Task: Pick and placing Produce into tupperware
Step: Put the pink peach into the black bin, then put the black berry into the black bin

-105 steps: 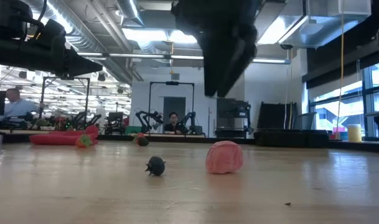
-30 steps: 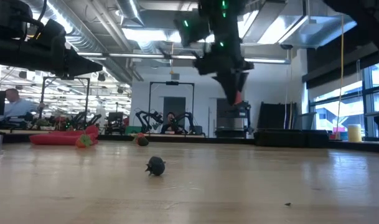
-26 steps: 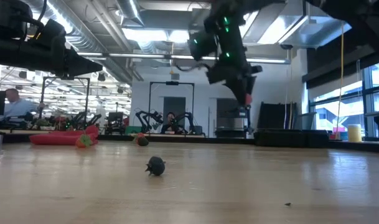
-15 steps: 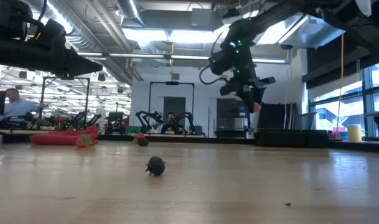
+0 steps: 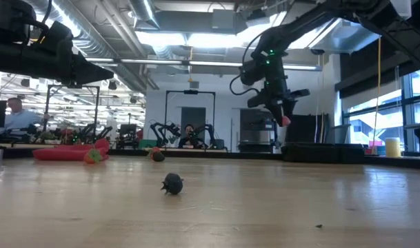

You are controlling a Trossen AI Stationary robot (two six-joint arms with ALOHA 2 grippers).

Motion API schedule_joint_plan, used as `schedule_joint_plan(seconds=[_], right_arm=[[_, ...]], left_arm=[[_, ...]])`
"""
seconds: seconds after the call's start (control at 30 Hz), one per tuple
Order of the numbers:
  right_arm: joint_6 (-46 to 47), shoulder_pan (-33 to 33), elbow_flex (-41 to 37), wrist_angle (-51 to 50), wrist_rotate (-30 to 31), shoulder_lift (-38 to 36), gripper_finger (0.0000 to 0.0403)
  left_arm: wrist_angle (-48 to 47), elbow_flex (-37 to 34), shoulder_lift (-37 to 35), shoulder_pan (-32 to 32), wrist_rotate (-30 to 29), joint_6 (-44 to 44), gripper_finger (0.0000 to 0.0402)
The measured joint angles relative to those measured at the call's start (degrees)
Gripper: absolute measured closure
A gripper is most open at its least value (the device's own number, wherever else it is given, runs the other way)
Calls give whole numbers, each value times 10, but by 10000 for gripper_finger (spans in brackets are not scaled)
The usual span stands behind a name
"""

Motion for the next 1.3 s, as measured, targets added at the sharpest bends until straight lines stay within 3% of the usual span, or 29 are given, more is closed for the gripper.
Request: schedule_joint_plan(seconds=[0.37, 0.87, 1.0, 1.3], right_arm=[[60, -3, 0, -34, 0, 13, 305], [-2, -1, -1, -31, 0, 58, 300], [-4, -1, -1, -32, 0, 58, 272], [10, -1, -1, -60, 0, 58, 158]], left_arm=[[0, 0, 0, 0, 0, -1, 374], [0, 0, 0, 0, 0, -1, 374], [0, 0, 0, 0, 0, -1, 374], [0, 0, 0, 0, 0, -1, 374]])
